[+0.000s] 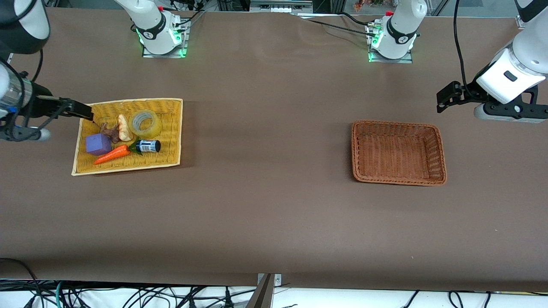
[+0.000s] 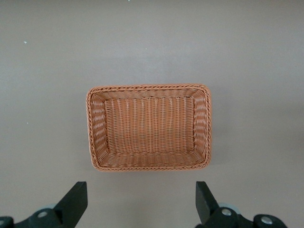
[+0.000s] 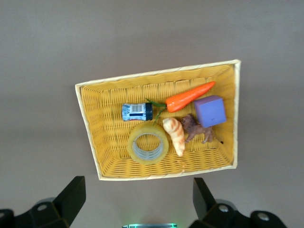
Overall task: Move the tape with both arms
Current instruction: 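Reach the right gripper down over the tape roll in the yellow tray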
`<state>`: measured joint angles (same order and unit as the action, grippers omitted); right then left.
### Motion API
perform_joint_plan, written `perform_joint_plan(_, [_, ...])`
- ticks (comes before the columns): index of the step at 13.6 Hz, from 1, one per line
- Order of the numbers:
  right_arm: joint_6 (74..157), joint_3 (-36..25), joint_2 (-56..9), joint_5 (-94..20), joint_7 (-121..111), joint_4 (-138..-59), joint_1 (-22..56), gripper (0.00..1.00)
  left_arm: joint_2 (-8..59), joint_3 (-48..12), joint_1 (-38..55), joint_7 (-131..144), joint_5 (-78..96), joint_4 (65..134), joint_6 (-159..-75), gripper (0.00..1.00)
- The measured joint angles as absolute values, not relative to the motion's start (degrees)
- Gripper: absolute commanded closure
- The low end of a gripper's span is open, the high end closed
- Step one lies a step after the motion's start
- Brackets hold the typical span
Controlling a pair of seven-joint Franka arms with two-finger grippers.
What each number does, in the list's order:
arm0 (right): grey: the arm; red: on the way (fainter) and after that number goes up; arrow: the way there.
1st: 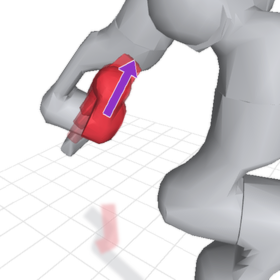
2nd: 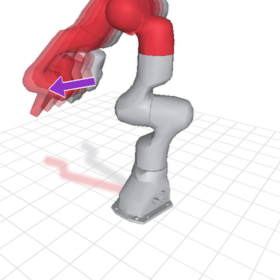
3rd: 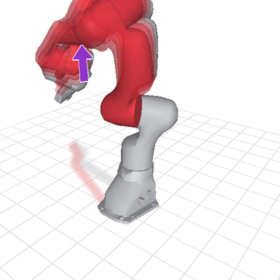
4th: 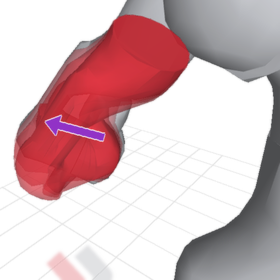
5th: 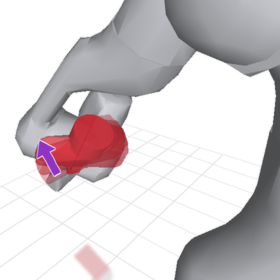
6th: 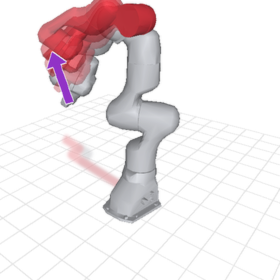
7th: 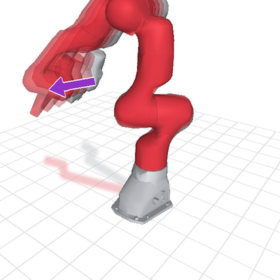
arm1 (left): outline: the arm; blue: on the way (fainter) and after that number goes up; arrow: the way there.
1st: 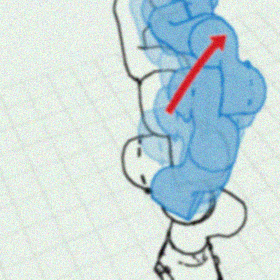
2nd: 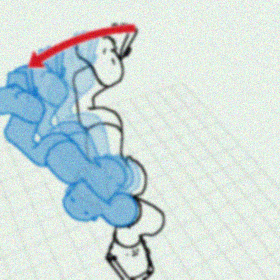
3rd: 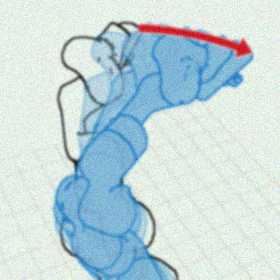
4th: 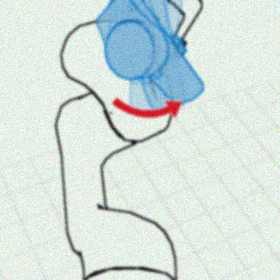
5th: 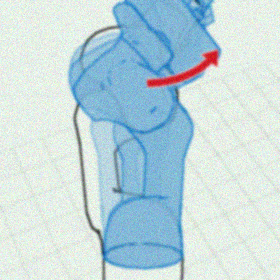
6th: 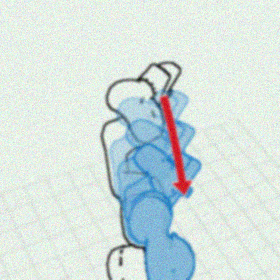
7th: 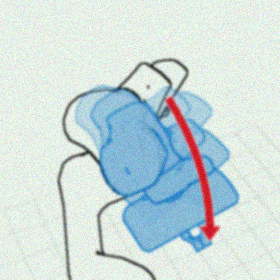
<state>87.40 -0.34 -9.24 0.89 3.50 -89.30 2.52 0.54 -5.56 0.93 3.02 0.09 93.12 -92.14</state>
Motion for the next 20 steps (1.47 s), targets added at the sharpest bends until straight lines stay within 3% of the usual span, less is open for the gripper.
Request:
perform_joint_plan(7, [101.2,-0.2,-10.5,-0.4,5.1,-106.1,4.8,0.0,0.6,-5.6,0.9,3.0,0.1,93.1,-92.1,0.0])
perform_joint_plan(12, [116.6,-0.2,-5.5,-0.5,7.3,-124.6,4.8,0.0,0.6,-5.6,0.9,3.0,0.1,93.0,-92.1,0.0])
perform_joint_plan(20, [138.3,1.5,-6.5,-0.6,9.7,-138.4,4.9,0.0,0.6,-5.6,0.9,3.0,0.1,93.0,-92.1,0.0])
